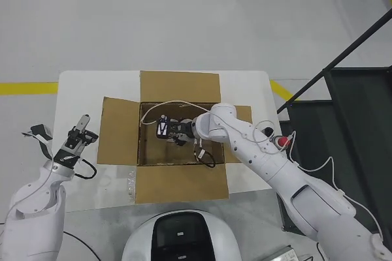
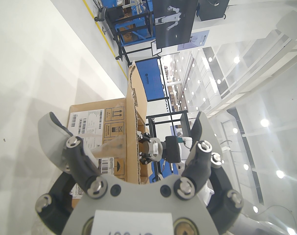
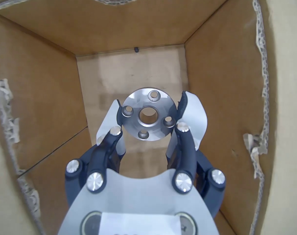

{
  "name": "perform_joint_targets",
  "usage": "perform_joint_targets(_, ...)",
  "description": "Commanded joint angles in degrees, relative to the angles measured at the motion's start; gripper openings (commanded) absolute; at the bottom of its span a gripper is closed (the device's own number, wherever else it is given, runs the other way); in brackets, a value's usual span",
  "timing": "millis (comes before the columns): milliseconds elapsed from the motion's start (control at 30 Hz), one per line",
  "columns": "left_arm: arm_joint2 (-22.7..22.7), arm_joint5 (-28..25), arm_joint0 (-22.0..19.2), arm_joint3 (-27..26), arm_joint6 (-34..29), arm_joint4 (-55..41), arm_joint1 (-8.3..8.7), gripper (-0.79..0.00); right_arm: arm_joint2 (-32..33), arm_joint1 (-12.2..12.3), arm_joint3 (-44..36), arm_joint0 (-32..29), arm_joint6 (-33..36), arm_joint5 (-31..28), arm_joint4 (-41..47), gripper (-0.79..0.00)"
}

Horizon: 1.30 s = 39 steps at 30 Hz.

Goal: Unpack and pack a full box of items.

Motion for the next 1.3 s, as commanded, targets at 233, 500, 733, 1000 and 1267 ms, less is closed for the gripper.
perform_joint_targets(233,0.0,0.0,0.0,0.0,0.0,0.0,0.0,0.0,-0.09,-0.04,0.4,0.14,-0.14,-0.01,-0.02,-0.785)
perform_joint_targets(500,0.0,0.0,0.0,0.0,0.0,0.0,0.0,0.0,-0.09,-0.04,0.4,0.14,-0.14,-0.01,-0.02,-0.785)
perform_joint_targets(733,0.0,0.0,0.0,0.0,0.0,0.0,0.0,0.0,-0.09,-0.04,0.4,0.14,-0.14,-0.01,-0.02,-0.785)
perform_joint_targets(1000,0.0,0.0,0.0,0.0,0.0,0.0,0.0,0.0,-0.09,-0.04,0.4,0.14,-0.14,-0.01,-0.02,-0.785)
perform_joint_targets(1267,0.0,0.0,0.0,0.0,0.0,0.0,0.0,0.0,4.36,1.95,-3.83,-3.02,-2.12,-3.07,-0.4,-0.785)
